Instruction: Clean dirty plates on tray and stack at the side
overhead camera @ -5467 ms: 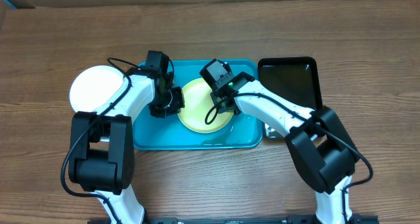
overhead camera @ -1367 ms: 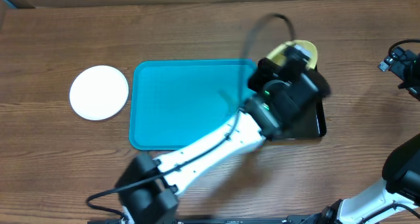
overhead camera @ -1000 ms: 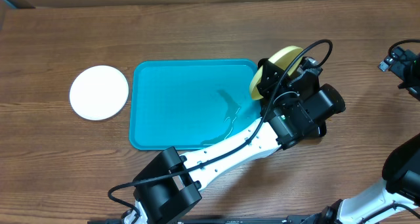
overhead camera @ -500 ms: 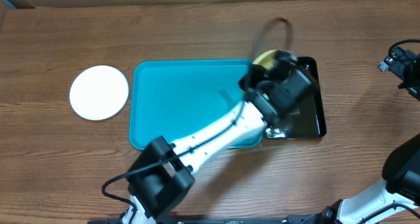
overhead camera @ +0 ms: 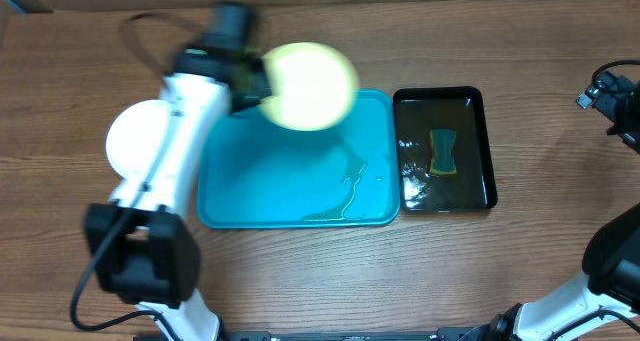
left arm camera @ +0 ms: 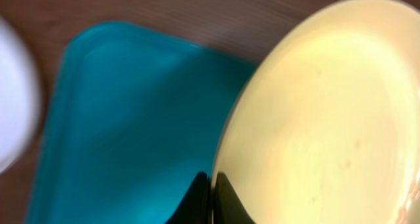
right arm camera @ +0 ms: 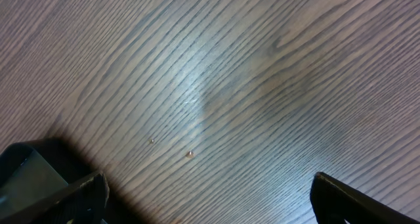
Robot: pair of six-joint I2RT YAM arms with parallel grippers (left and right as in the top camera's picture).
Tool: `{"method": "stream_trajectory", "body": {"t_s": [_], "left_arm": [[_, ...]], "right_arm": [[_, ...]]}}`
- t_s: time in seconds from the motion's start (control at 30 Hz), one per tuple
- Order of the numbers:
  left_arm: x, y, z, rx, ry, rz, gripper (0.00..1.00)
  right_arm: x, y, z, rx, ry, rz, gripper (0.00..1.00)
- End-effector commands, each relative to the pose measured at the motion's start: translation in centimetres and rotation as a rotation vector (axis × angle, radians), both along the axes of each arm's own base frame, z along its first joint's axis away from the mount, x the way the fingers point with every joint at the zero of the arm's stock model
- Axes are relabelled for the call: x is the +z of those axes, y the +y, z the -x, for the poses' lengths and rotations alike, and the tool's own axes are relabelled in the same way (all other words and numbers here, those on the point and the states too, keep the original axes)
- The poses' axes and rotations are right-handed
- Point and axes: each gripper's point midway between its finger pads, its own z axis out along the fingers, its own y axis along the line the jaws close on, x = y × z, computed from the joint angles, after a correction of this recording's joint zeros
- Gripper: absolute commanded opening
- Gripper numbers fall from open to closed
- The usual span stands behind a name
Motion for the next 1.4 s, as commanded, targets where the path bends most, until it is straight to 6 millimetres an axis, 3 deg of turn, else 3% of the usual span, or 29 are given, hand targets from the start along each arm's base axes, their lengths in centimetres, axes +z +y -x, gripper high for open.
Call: {"method": "stream_trajectory", "body": {"t_s": [0.0,0.17,0.33,0.43,0.53,0.73,0.9,0.93,1.07,1.2,1.27,1.37], "left_arm": [[1.2,5.9,1.2,0.181,0.034,0.103,0.04],[0.7,15.5,3.9,0.390,0.078,0.097,0.04],[-0.3,22.5,7.1,0.565,0.112,0.040,0.04],[-1.5,25.3,9.2,0.646,0.154,-0.029,0.04],[-3.1,26.7,10.5,0.686,0.181,-0.065,0.04],[-6.4,26.6,10.6,0.683,0.176,-0.061,0.04],[-7.3,26.2,10.3,0.673,0.165,-0.061,0.08],[-7.3,26.2,10.1,0.669,0.160,-0.057,0.13],[-7.3,25.1,9.5,0.605,0.144,0.003,0.65],[-6.2,20.9,6.3,0.291,0.011,0.188,0.82],[-5.0,18.5,4.9,0.148,-0.073,0.281,0.85],[-4.6,17.3,4.4,0.100,-0.098,0.320,0.87]], "right_arm": [[1.0,-0.2,-0.2,-0.006,-0.022,0.018,1.00],[1.0,-0.2,-0.2,-0.006,-0.023,0.018,1.00],[1.0,-0.2,-0.2,-0.006,-0.023,0.018,1.00],[1.0,-0.2,-0.2,-0.006,-0.022,0.018,1.00],[1.0,-0.2,-0.2,-0.006,-0.022,0.018,1.00],[1.0,-0.2,-0.2,-0.006,-0.022,0.018,1.00],[1.0,-0.2,-0.2,-0.006,-0.023,0.018,1.00],[1.0,-0.2,-0.2,-0.006,-0.022,0.018,1.00],[1.0,-0.2,-0.2,-0.006,-0.023,0.018,1.00],[1.0,-0.2,-0.2,-0.006,-0.022,0.018,1.00],[1.0,-0.2,-0.2,-0.006,-0.023,0.018,1.00],[1.0,-0.2,-0.2,-0.006,-0.023,0.018,1.00]]}}
